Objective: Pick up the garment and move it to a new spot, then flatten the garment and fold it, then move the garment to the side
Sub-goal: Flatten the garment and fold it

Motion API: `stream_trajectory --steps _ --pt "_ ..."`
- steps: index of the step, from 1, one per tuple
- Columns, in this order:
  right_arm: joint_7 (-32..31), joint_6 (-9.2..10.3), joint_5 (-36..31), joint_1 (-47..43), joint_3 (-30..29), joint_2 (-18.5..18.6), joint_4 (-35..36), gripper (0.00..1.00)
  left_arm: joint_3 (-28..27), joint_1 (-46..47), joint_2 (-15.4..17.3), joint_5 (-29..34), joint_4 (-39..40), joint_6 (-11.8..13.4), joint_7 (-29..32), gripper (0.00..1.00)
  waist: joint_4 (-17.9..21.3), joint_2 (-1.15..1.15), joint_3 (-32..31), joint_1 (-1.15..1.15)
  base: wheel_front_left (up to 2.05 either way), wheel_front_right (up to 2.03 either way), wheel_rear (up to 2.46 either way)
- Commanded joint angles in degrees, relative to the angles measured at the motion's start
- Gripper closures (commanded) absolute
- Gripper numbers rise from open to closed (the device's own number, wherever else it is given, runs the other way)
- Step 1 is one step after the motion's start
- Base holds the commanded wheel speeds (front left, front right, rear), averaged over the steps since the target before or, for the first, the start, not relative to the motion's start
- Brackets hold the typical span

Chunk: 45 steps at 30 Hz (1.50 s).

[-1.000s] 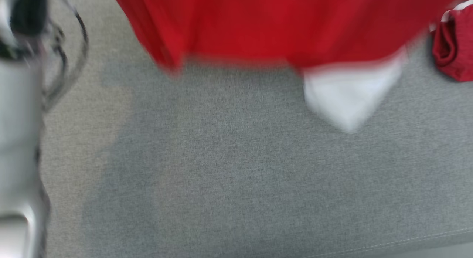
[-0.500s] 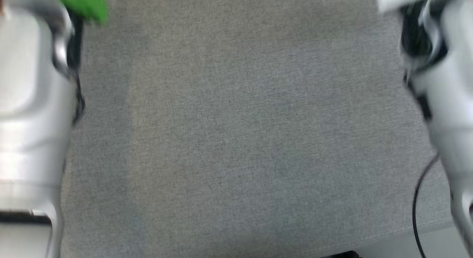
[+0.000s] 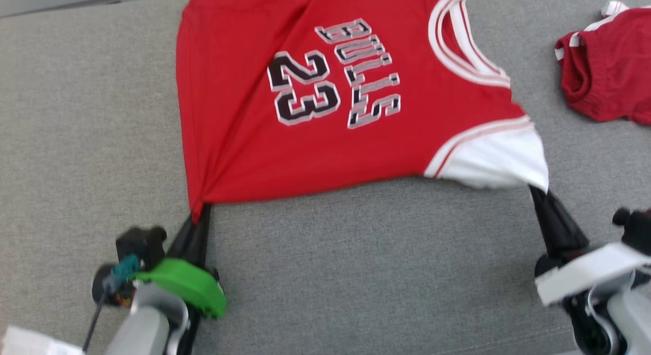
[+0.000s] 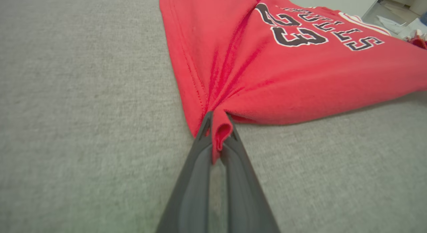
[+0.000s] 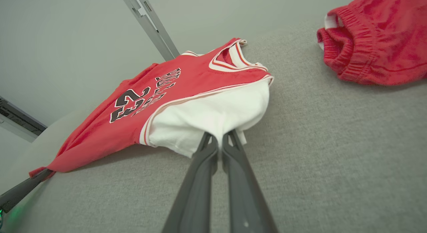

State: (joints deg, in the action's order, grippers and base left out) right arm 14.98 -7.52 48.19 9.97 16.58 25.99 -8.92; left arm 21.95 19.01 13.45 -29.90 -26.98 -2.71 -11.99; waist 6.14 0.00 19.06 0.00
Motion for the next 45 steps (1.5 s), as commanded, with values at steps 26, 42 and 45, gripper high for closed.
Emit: stream_trajectory --steps 26,42,45 --pt "-30.0 0.05 -1.8 8.0 -11.7 0.2 7.3 1.0 3.2 1.1 -1.0 -5.0 24.7 8.3 26.6 1.0 -6.4 0.0 1.1 0.0 0.0 0.0 0.0" --pt "-21.7 0.05 -7.3 8.8 -4.6 8.8 1.2 0.0 2.1 -1.9 -0.3 -3.5 21.2 12.7 23.0 0.0 -5.7 0.0 1.1 0.0 0.0 0.0 0.0" --pt "-22.8 0.05 -7.1 5.9 -4.7 11.4 1.9 0.0 2.8 -4.3 -0.8 -4.4 24.1 13.1 24.2 0.0 -5.9 0.0 2.2 0.0 0.0 0.0 0.0"
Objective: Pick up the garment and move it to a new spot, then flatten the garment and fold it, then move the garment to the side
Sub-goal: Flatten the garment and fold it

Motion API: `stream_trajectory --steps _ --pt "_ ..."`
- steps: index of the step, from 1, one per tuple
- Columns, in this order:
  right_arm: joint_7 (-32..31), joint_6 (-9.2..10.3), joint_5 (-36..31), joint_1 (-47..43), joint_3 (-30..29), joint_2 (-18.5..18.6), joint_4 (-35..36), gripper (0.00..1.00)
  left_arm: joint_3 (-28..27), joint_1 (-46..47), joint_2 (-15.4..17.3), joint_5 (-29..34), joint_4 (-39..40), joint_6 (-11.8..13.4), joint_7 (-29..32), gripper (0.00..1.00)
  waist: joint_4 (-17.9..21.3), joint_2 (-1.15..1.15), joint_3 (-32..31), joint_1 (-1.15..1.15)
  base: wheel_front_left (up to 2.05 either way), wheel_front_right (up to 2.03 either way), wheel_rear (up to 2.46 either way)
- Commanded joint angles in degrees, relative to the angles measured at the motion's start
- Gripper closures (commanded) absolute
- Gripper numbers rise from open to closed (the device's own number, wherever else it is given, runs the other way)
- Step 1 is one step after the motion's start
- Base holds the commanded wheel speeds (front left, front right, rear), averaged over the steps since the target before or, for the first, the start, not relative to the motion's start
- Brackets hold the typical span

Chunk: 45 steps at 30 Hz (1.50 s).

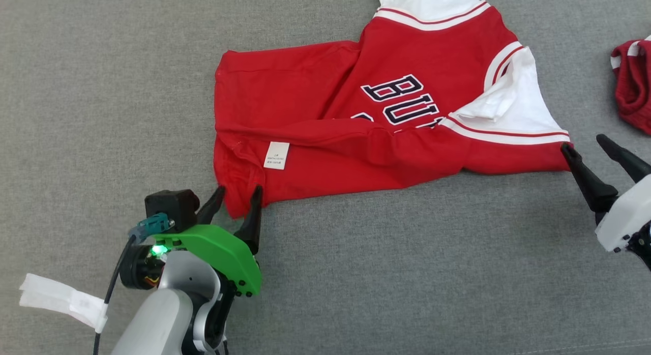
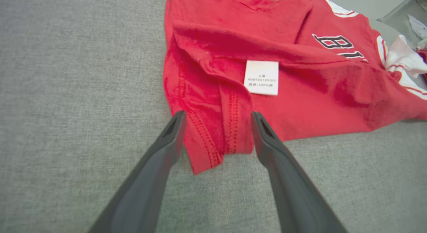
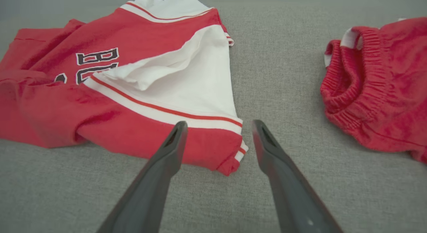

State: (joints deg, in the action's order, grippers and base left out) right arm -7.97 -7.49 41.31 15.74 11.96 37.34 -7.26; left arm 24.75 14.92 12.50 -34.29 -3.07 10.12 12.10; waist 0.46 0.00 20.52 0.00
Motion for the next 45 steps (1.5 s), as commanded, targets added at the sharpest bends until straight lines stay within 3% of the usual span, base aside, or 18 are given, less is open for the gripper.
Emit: stream_trajectory --steps 1,4,7,8,9,10,17,18,19,27,34,44,45 --pt "0.0 0.01 -1.0 -0.1 -0.5 0.9 0.0 0.0 0.2 -0.2 0.4 0.5 0.1 0.6 0.3 0.0 -0.2 0.0 1.2 0.0 0.0 0.0 0.0" --pt "-0.9 0.0 -2.6 0.7 -0.7 0.5 -1.3 0.0 0.3 0.8 0.1 1.4 -1.0 1.7 0.6 0.0 -0.2 0.0 2.5 0.0 0.0 0.0 0.0" --pt "-2.9 0.04 -3.5 2.4 0.0 -0.2 -3.0 0.0 1.1 1.6 -0.5 0.5 -2.6 0.8 1.2 0.0 -0.3 0.0 3.3 0.0 0.0 0.0 0.0" --pt "-3.8 0.04 -3.9 3.0 0.8 -0.5 -3.5 0.0 1.4 1.8 -0.4 0.5 -3.2 0.4 1.4 0.71 -0.4 0.0 3.4 0.0 0.0 0.0 0.0" --pt "-4.6 0.04 -4.1 3.6 1.3 -0.8 -4.0 0.0 1.5 2.0 -0.6 0.4 -3.6 0.3 1.3 0.9 -0.5 0.0 3.6 0.0 0.0 0.0 0.0" --pt "-5.4 0.04 -4.0 4.2 1.7 -1.2 -4.6 0.0 1.5 2.2 -0.7 0.2 -4.1 0.2 1.0 1.0 -0.6 0.0 3.6 0.0 0.0 0.0 0.0" --pt "-10.4 0.01 -2.7 6.4 5.7 -1.7 -7.6 0.0 2.5 2.7 -0.3 -0.2 -6.2 -1.8 1.0 1.0 -1.3 0.0 3.3 0.0 0.0 0.0 0.0" --pt "-10.4 0.01 -2.6 6.7 6.1 -1.6 -8.0 0.65 2.2 2.7 -0.2 -0.3 -6.0 -2.1 0.6 1.0 -1.4 0.0 3.1 0.0 0.0 0.0 0.0" --pt "-10.7 0.01 -2.1 6.7 6.9 -1.6 -8.1 1.0 2.0 2.7 -0.2 -0.6 -5.8 -2.4 0.3 1.0 -1.5 0.0 2.9 0.0 0.0 0.0 0.0" --pt "-9.2 0.06 3.9 6.7 7.2 4.0 -7.2 1.0 -0.8 -0.9 4.0 -4.0 1.2 -4.7 0.8 1.0 -2.0 0.0 -0.8 0.0 0.0 0.0 0.0" --pt "-9.7 0.07 8.2 0.5 6.7 10.3 -3.9 1.0 -0.8 -10.2 7.7 -7.1 8.3 -5.3 3.0 1.0 -1.9 0.0 -4.1 0.0 0.0 0.0 0.0" --pt "-9.2 0.07 12.1 -12.4 6.3 12.6 -0.2 1.0 3.7 -21.4 3.1 -10.8 8.6 -6.2 0.3 1.0 -1.3 0.0 -5.3 0.0 0.0 0.0 0.0" --pt "-8.9 0.07 11.6 -12.8 6.0 12.6 -0.4 0.91 3.9 -22.0 2.8 -10.9 8.6 -6.3 0.2 1.0 -1.2 0.0 -5.4 0.0 0.0 0.0 0.0"
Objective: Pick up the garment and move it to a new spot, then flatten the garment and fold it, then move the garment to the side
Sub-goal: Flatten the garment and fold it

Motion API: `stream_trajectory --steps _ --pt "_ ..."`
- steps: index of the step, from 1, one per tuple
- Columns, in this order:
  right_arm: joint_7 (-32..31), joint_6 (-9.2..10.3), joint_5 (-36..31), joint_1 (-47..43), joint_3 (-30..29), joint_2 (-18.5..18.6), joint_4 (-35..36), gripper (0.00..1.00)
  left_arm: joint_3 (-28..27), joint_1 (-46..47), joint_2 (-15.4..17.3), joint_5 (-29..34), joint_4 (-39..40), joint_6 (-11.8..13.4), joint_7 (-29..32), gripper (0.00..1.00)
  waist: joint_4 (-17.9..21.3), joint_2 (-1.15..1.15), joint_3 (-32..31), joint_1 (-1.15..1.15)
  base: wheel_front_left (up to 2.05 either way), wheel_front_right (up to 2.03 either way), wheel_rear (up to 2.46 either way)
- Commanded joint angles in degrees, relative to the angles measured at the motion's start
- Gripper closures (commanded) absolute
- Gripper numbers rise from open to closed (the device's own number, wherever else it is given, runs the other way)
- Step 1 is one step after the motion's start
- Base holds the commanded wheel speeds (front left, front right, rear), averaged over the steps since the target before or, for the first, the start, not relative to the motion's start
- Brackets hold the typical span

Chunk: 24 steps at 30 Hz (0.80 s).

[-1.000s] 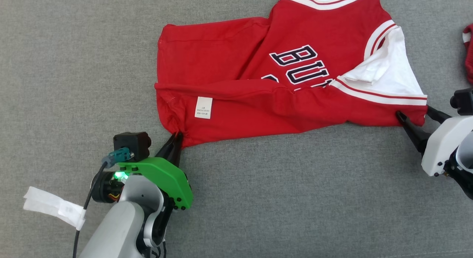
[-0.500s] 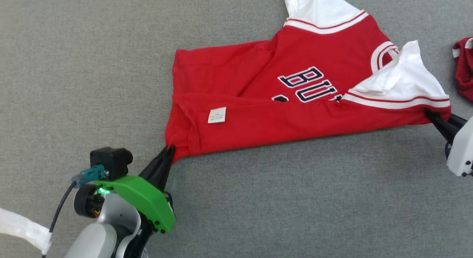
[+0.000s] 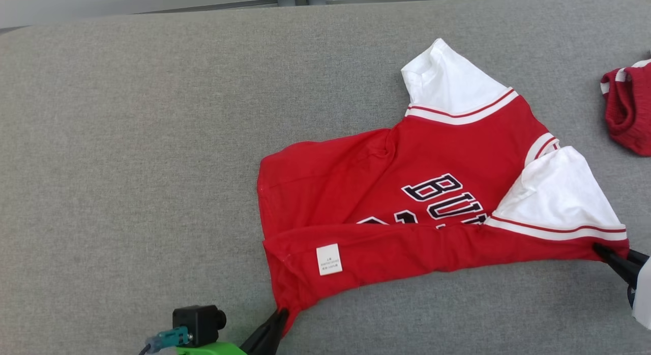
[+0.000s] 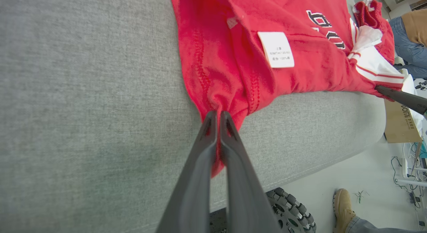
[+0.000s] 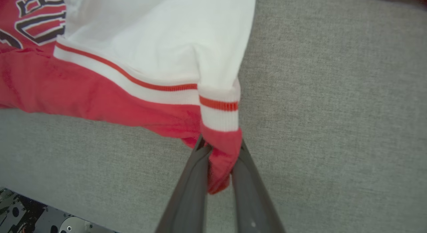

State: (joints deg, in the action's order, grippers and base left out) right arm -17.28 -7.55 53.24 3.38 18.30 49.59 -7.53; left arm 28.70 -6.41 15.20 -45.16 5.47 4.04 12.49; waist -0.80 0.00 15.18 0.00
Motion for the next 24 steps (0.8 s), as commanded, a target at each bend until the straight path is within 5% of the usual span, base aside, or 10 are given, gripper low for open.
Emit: stream_trajectory --steps 1,2,3,12,19,24 --pt "0.9 0.13 -1.0 -0.5 -0.7 0.2 -0.4 0.63 -0.3 -1.0 -0.2 -0.3 0.2 -0.2 -0.8 0.9 0.1 0.0 -0.2 0.0 0.0 0.0 0.0" --pt "1.3 0.13 -1.7 -0.5 -1.0 0.1 -0.7 0.0 -0.8 -1.1 -0.3 -0.3 0.5 0.1 -1.4 0.48 0.0 0.0 -0.3 0.0 0.0 0.0 0.0" --pt "1.4 0.12 -2.3 -0.4 -1.3 0.0 -1.0 0.0 -1.2 -1.0 0.1 0.1 0.5 0.5 -1.7 0.0 -0.1 0.0 -0.2 0.0 0.0 0.0 0.0" --pt "2.3 0.1 -8.2 12.4 -4.8 -0.8 2.5 0.0 -5.6 11.3 1.5 4.6 2.0 3.5 -2.7 0.0 -2.2 0.0 5.0 0.0 0.0 0.0 0.0" --pt "-3.4 0.11 -13.1 30.6 0.4 -5.4 -0.4 0.0 -0.9 25.7 -1.8 7.2 -7.3 2.0 3.4 0.0 -6.0 0.0 12.2 0.0 0.0 0.0 0.0" --pt "-5.4 0.11 -16.4 41.1 3.6 -7.9 -9.2 0.0 2.6 31.4 -5.5 6.3 -12.1 -1.7 4.9 0.0 -9.7 0.0 15.3 0.0 0.0 0.0 0.0"
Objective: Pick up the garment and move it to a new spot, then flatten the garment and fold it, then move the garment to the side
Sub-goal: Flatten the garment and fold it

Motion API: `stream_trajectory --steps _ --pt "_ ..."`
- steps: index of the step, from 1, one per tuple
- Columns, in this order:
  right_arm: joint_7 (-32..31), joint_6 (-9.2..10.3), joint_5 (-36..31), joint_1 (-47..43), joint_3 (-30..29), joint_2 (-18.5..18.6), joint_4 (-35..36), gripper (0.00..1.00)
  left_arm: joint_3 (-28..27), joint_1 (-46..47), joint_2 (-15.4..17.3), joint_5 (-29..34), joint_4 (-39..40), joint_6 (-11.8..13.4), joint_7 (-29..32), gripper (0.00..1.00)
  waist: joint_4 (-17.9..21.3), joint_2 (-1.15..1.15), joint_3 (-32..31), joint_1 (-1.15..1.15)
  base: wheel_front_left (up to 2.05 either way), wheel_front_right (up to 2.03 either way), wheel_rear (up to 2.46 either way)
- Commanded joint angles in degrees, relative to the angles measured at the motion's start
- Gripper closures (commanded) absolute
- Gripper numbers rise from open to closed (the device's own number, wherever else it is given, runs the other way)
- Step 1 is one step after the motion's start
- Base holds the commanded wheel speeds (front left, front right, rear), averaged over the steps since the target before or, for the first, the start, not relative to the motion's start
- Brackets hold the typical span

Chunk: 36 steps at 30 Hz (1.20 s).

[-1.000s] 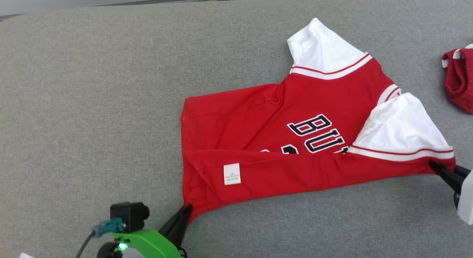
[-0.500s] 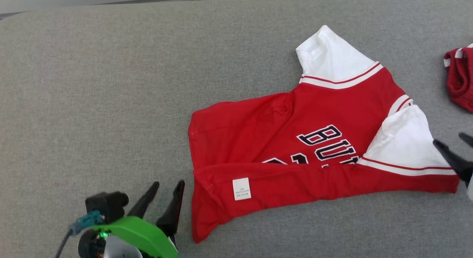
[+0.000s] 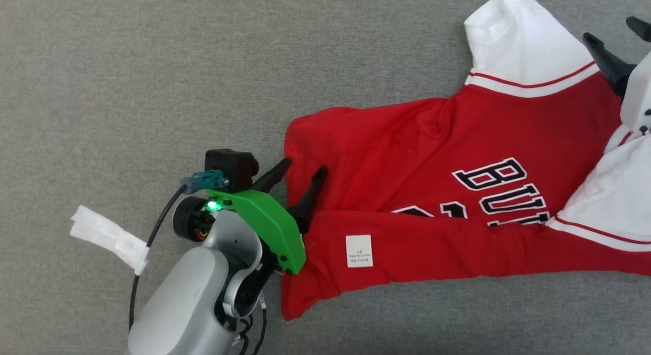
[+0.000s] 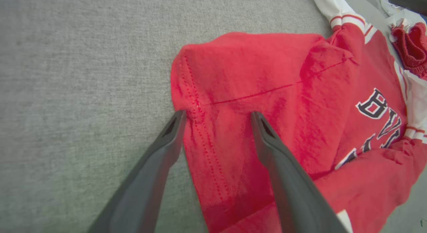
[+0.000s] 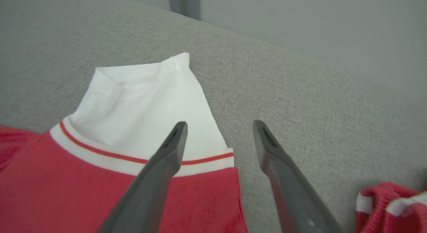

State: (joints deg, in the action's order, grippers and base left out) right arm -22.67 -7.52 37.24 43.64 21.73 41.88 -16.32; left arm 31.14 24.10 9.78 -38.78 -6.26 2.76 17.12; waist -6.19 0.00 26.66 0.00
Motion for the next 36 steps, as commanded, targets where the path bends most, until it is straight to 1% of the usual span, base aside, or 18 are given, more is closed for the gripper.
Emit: stream_trajectory --steps 1,3,5,7,8,9,10,12,13,14,15,19,21,22,24,25,26,36 --pt "-0.1 0.08 -1.0 2.5 0.7 -0.6 -2.5 0.0 0.9 1.6 -0.9 -0.3 -1.3 -1.1 0.5 0.0 -5.0 0.0 4.2 0.0 0.0 0.0 0.0" --pt "0.0 0.07 -1.7 4.8 1.7 -1.0 -5.7 0.0 2.4 2.8 -1.3 1.0 -3.0 -1.6 0.9 0.0 -6.2 0.0 4.6 0.0 0.0 0.0 0.0" --pt "0.6 0.07 -1.9 6.7 2.9 -1.9 -8.4 0.0 3.3 3.1 -2.2 0.9 -4.1 -2.2 1.1 0.3 -7.0 0.0 4.8 0.0 0.0 0.0 0.0" --pt "1.1 0.07 -1.9 8.3 4.2 -2.5 -10.4 0.0 4.1 3.0 -2.7 -0.1 -4.4 -3.2 1.5 0.36 -7.5 0.0 4.9 0.0 0.0 0.0 0.0" --pt "1.2 0.07 -1.8 8.8 4.8 -2.6 -11.0 0.0 4.3 3.1 -2.8 -0.4 -4.2 -3.5 1.6 0.31 -7.7 0.0 5.0 0.0 0.0 0.0 0.0" --pt "1.5 0.07 -1.6 9.5 5.6 -2.7 -12.0 0.0 4.4 3.2 -2.9 -0.5 -4.0 -3.8 1.5 0.13 -7.9 0.0 5.0 0.0 0.0 0.0 0.0" --pt "1.7 0.07 -1.5 9.9 6.2 -2.6 -12.6 0.0 4.5 3.3 -3.0 -0.7 -3.9 -3.9 1.5 0.02 -8.2 0.0 5.0 0.0 0.0 0.0 0.0" --pt "1.9 0.07 -1.2 10.6 7.7 -2.8 -14.1 0.0 5.1 3.5 -2.8 -0.2 -4.0 -3.9 1.8 0.02 -8.4 0.0 5.0 0.0 0.0 0.0 0.0" --pt "1.9 0.07 -1.0 10.8 8.4 -3.1 -15.1 0.0 5.2 3.4 -2.9 -0.2 -4.1 -3.8 2.0 0.09 -8.3 0.0 5.1 0.0 0.0 0.0 0.0" --pt "1.7 0.07 -0.9 11.0 8.8 -3.4 -15.8 0.0 5.4 3.4 -3.0 -0.4 -4.2 -3.9 2.3 0.33 -8.3 0.0 5.2 0.0 0.0 0.0 0.0" --pt "1.7 0.07 -0.8 11.3 9.7 -3.7 -16.7 0.0 5.7 3.4 -3.2 -0.6 -4.2 -4.0 2.4 0.51 -8.2 0.0 5.3 0.0 0.0 0.0 0.0" --pt "2.2 0.03 -0.2 12.0 12.3 -4.7 -18.9 0.0 6.3 4.1 -3.4 0.7 -5.5 -3.1 2.0 0.64 -7.9 0.0 5.6 0.0 0.0 0.0 0.0" --pt "2.5 0.03 0.3 12.5 13.5 -5.2 -19.5 0.15 6.2 4.7 -3.7 0.8 -6.3 -2.9 1.7 0.74 -7.7 0.0 5.8 0.0 0.0 0.0 0.0" --pt "2.7 0.03 0.6 12.8 14.1 -5.3 -19.7 0.51 6.3 4.9 -3.8 0.9 -6.6 -2.9 1.7 0.76 -7.6 0.0 5.9 0.0 0.0 0.0 0.0" --pt "3.3 0.03 1.5 13.1 15.2 -5.5 -20.1 0.79 6.5 5.6 -4.1 0.8 -7.4 -3.1 1.7 0.78 -7.5 0.0 5.9 0.0 0.0 0.0 0.0" --pt "3.5 0.03 2.3 13.3 15.7 -5.6 -20.2 1.0 6.5 5.9 -4.3 0.7 -7.7 -3.2 1.6 0.85 -7.3 0.0 6.0 0.0 0.0 0.0 0.0" --pt "3.7 0.04 3.0 13.6 16.1 -5.7 -20.3 1.0 6.5 6.1 -4.6 0.5 -7.9 -3.3 1.5 1.0 -7.2 0.0 6.0 0.0 0.0 0.0 0.0" --pt "9.4 0.04 7.0 17.1 19.7 -4.2 -20.1 1.0 5.3 8.7 -4.5 1.3 -9.2 -2.8 -2.0 1.0 -6.2 0.0 5.8 0.0 0.0 0.0 0.0"
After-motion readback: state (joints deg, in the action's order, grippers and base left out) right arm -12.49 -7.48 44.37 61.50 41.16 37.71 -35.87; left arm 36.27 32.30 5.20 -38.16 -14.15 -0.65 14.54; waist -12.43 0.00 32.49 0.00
